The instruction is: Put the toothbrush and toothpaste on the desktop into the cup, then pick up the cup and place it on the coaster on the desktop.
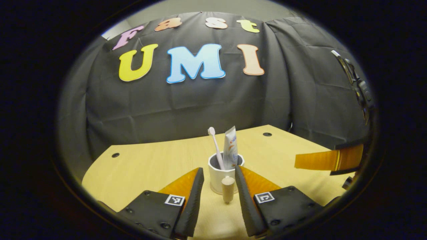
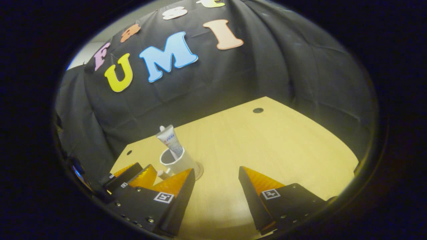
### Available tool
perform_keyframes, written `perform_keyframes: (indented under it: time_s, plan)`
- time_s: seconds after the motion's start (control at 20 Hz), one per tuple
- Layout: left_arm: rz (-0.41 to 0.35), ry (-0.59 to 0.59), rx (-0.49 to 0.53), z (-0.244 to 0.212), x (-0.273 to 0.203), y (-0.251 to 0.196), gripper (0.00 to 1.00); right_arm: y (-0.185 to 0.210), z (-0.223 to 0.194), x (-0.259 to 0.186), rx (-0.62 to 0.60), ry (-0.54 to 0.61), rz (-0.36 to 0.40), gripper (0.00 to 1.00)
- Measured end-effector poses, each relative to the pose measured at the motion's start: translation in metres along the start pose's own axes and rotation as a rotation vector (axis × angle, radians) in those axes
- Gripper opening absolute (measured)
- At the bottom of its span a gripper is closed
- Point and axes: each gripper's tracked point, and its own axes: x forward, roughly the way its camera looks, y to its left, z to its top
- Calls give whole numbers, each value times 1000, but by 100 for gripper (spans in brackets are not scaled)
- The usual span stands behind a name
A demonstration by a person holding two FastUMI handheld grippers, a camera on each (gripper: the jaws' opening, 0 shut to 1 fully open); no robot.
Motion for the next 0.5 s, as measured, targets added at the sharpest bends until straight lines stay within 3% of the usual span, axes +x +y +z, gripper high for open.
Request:
perform_keyframes:
  time_s: [0.05,0.1,0.5]
  plan:
    - [10,-4,-3,14,-9,2,62,5,13,-5,-10,-17,10,80]
    - [24,-8,-9,28,-19,4,75,10,25,-10,-18,-34,24,80]
    - [184,-117,-68,158,-87,12,75,43,111,-57,-152,-159,148,80]
